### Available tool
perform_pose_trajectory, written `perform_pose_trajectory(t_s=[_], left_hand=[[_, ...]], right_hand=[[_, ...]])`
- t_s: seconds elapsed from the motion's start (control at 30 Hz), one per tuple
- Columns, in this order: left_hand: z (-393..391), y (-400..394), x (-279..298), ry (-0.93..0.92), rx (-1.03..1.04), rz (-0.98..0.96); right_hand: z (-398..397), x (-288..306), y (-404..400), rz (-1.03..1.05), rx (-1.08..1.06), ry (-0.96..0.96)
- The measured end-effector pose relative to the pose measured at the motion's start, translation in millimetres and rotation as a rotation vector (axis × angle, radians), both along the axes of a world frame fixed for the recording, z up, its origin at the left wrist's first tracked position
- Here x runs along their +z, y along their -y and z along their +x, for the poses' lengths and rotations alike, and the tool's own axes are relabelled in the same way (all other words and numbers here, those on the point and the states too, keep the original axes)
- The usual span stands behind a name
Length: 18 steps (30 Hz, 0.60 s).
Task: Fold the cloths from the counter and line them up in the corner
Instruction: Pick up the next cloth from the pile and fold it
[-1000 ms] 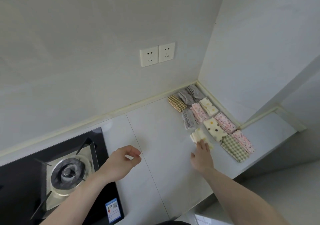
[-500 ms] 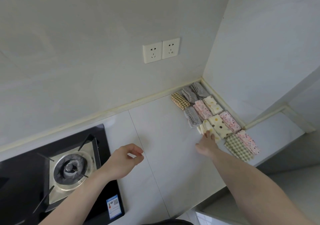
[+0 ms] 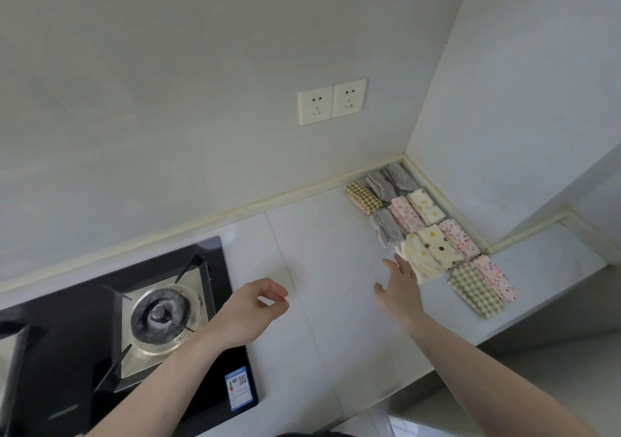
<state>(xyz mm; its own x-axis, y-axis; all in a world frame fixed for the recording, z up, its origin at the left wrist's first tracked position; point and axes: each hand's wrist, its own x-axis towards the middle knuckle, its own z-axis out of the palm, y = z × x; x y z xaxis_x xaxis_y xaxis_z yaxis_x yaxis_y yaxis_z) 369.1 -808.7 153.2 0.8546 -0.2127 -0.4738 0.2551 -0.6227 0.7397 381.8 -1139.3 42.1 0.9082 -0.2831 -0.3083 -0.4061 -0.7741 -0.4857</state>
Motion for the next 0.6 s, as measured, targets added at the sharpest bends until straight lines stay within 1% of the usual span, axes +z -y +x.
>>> perform_pose_trajectory(t_s=[0.1,0.23,0.4,0.6], left_hand=[[-20,-25,2,0.027,0.025,0.031],[-59,-76,9,0.097,0.103,0.077],[-132,-157,20,0.172,0.255,0.115],[-247,-267,26,0.245,0.474,0.16]], right_hand=[[-13,19,-53,0.14,0.076,0.09],[-35,47,-135,0.272,0.292,0.112],[-73,87,-240,0.378,0.57,0.098],[-133,117,-364,0.437,0.77,0.129]])
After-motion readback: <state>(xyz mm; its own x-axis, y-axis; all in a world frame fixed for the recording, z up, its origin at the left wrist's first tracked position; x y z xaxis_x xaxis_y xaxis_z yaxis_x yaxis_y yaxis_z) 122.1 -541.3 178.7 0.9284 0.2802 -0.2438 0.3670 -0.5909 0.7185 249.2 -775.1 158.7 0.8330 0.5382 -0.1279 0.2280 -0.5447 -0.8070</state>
